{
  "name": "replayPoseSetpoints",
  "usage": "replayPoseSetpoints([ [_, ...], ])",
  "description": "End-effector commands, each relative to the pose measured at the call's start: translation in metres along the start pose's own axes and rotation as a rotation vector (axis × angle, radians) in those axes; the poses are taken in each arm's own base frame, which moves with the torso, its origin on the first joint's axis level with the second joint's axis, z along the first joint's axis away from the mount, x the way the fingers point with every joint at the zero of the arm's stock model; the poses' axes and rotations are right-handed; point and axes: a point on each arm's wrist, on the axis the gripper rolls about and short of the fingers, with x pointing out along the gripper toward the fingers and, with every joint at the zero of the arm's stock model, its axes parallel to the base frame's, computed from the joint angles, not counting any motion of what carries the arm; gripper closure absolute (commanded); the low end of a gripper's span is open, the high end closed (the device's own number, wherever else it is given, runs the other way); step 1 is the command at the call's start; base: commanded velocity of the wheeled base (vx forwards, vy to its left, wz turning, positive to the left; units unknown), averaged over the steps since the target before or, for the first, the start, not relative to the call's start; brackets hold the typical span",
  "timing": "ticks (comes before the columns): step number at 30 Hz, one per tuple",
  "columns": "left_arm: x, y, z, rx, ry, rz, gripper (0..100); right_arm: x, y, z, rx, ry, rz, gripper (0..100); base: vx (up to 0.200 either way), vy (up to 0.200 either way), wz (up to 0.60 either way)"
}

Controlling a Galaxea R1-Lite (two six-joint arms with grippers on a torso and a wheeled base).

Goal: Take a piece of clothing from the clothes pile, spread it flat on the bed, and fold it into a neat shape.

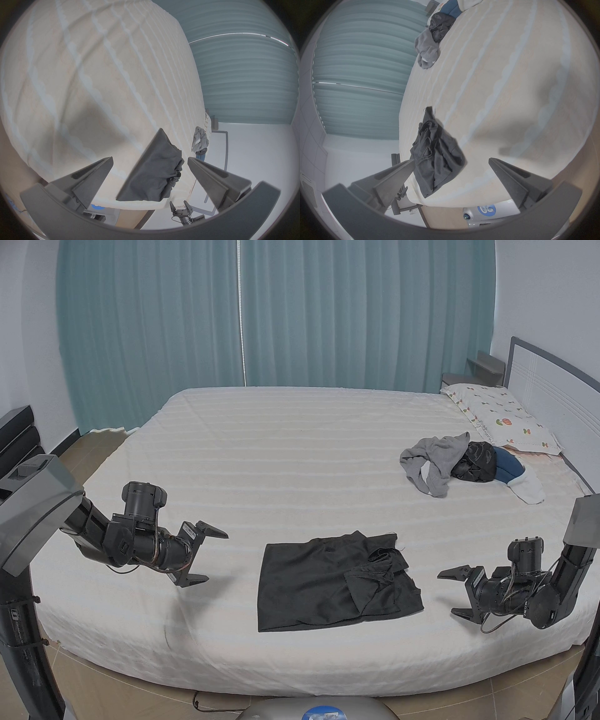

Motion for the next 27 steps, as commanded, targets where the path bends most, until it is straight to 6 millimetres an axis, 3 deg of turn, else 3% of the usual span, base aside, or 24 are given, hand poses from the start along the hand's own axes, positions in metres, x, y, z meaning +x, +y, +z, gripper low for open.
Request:
replayPoseSetpoints([
  [1,0.002,0.001,0.000,0.003,0.001,0.005,0,0.001,-0.002,-0.001,0.000,0.003,-0.002,0,0.000,0.000,0.00],
  [13,0.002,0.001,0.000,0.004,-0.003,0.006,0,0.003,-0.003,-0.004,-0.010,0.009,-0.008,0,0.000,0.000,0.00],
  [20,0.002,0.001,-0.001,0.005,-0.002,0.006,0,0.007,0.006,-0.013,-0.066,-0.035,0.001,0,0.171,0.000,0.00],
  [23,0.002,0.001,-0.001,0.005,-0.003,0.008,0,0.012,0.022,-0.029,-0.153,-0.109,-0.018,0,0.000,0.000,0.00],
  [25,0.002,0.001,-0.001,0.005,-0.003,0.008,0,0.012,0.022,-0.029,-0.153,-0.109,-0.018,0,0.000,0.000,0.00],
  [27,0.002,0.001,-0.001,0.006,-0.003,0.009,0,0.022,0.036,-0.049,-0.296,-0.120,-0.022,0,0.000,0.000,0.00],
])
